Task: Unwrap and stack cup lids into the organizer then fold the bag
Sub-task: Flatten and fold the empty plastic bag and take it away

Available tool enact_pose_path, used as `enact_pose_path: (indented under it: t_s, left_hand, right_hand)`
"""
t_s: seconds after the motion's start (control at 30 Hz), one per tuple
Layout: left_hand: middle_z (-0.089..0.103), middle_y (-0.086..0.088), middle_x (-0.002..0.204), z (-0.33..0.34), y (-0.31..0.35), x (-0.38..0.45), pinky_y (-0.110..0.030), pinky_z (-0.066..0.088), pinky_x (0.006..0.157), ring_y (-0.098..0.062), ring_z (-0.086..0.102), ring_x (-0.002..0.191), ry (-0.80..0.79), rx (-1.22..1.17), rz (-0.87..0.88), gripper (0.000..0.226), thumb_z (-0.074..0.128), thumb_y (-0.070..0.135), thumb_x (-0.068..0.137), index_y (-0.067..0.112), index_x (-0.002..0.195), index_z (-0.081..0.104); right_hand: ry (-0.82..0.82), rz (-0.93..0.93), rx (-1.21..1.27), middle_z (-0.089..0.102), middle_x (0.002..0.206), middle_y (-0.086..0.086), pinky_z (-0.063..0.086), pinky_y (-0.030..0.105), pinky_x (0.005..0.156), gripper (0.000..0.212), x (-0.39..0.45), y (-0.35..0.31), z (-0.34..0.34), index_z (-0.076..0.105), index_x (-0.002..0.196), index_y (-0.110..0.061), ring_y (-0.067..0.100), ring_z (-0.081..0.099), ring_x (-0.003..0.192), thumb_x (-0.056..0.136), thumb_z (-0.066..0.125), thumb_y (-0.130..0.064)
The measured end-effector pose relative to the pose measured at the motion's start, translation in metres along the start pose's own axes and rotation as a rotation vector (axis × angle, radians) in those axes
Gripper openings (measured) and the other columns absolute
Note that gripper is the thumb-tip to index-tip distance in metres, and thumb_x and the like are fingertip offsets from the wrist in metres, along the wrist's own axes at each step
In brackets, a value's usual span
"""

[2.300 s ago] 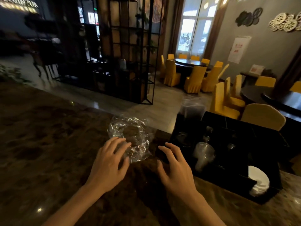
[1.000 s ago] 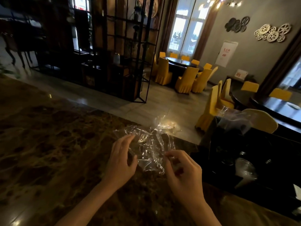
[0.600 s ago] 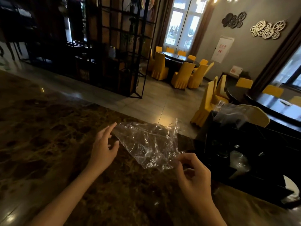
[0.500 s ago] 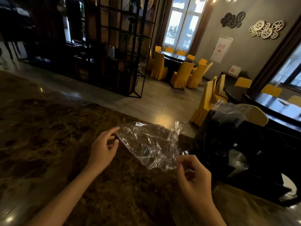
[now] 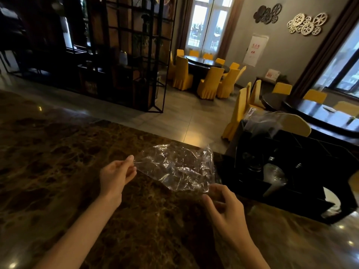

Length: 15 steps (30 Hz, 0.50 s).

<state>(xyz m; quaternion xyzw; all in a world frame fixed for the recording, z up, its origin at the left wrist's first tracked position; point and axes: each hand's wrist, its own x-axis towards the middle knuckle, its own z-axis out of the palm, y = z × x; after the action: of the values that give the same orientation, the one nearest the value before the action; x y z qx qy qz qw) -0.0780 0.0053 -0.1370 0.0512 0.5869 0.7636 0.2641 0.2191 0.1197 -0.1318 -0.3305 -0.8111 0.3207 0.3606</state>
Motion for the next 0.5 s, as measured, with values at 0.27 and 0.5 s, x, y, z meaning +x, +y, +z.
enact_pose_path:
  t_s: [0.27, 0.5]
  left_hand:
    - [0.071, -0.011, 0.107, 0.000, 0.000, -0.012, -0.025, 0.062, 0.080, -0.018, 0.072, 0.102, -0.067, -0.070, -0.050, 0.014, 0.073, 0.011, 0.090, 0.005, 0.101, 0.068]
    - [0.070, -0.010, 0.105, -0.009, -0.003, -0.015, -0.024, 0.059, 0.081, -0.019, 0.071, 0.103, -0.125, -0.061, -0.011, 0.016, 0.070, 0.005, 0.090, 0.005, 0.105, 0.065]
  right_hand:
    - [0.105, 0.130, -0.005, 0.064, 0.110, -0.027, 0.048, 0.029, 0.097, 0.048, 0.012, -0.008, -0.002, 0.066, 0.118, -0.037, 0.005, 0.047, 0.126, 0.086, 0.058, -0.071]
    - [0.247, 0.146, 0.065, 0.072, 0.098, -0.016, 0.055, 0.034, 0.086, 0.028, 0.027, -0.014, -0.003, 0.074, 0.105, -0.032, 0.008, 0.065, 0.102, 0.090, 0.065, -0.055]
